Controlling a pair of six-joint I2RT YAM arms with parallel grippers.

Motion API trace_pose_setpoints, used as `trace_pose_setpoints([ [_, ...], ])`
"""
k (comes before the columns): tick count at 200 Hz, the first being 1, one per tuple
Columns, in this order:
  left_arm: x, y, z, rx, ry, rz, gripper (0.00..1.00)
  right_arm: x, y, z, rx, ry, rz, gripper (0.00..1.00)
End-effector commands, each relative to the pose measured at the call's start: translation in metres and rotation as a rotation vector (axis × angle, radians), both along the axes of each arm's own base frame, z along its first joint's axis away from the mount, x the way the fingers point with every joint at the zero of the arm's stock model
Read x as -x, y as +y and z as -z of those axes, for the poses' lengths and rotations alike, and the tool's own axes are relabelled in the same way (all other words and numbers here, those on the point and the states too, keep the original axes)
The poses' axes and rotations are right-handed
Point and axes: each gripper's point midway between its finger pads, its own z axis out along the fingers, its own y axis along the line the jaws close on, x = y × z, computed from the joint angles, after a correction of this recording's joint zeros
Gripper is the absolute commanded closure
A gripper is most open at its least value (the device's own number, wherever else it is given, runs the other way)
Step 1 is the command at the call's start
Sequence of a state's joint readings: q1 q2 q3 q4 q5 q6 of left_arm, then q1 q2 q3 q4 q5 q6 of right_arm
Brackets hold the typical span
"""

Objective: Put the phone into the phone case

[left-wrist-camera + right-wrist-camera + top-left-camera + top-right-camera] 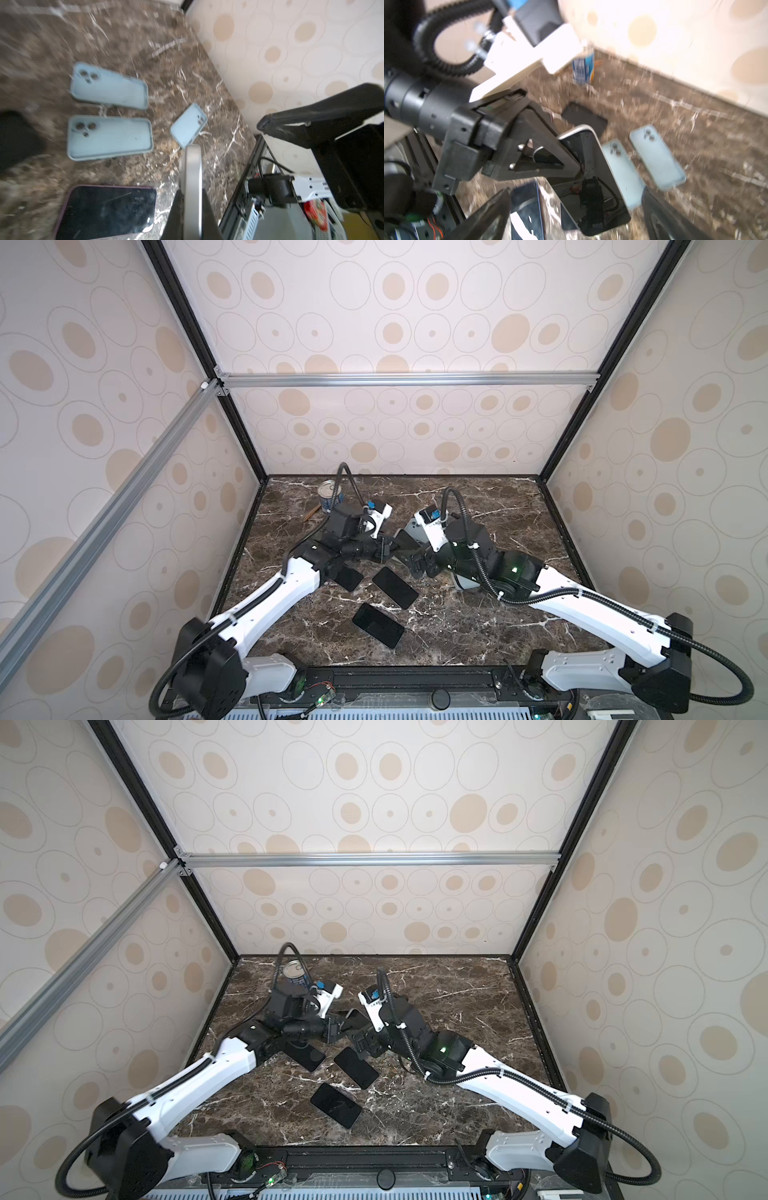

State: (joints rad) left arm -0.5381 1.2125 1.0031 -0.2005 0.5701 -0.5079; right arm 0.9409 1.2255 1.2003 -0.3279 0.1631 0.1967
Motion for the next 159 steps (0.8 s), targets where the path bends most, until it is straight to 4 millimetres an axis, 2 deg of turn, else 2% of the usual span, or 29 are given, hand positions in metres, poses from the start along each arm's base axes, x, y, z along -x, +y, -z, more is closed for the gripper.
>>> trace_pose_setpoints([
  [1,-0.014,0.03,-0.068,0.079,-0.159,-0.188,1.0,-0.009,-0.002,-0.049,-0.082,-0.077,0.026,0.0],
  [26,-0.007,0.048,-0.098,0.139,-0.25,-0.247,1.0,-0.011,0.006,-0.079,-0.161,-0.1,-0.033,0.01],
  [48,0.005,0.058,-0.118,0.212,-0.361,-0.259,1.0,-0.013,0.01,-0.092,-0.252,-0.101,-0.106,0.09],
  [76,0.016,0.069,-0.145,0.326,-0.469,-0.285,1.0,-0.019,0.003,-0.099,-0.423,-0.057,-0.19,0.21],
  [90,0.022,0.068,-0.158,0.365,-0.492,-0.267,1.0,-0.02,0.001,-0.1,-0.494,-0.034,-0.237,0.24],
  [134,0.04,0.07,-0.183,0.461,-0.579,-0.221,1.0,-0.024,0.009,-0.105,-0.552,-0.046,-0.336,0.26],
  [159,0.045,0.08,-0.186,0.546,-0.621,-0.257,1.0,-0.027,0.013,-0.108,-0.572,-0.039,-0.357,0.27],
])
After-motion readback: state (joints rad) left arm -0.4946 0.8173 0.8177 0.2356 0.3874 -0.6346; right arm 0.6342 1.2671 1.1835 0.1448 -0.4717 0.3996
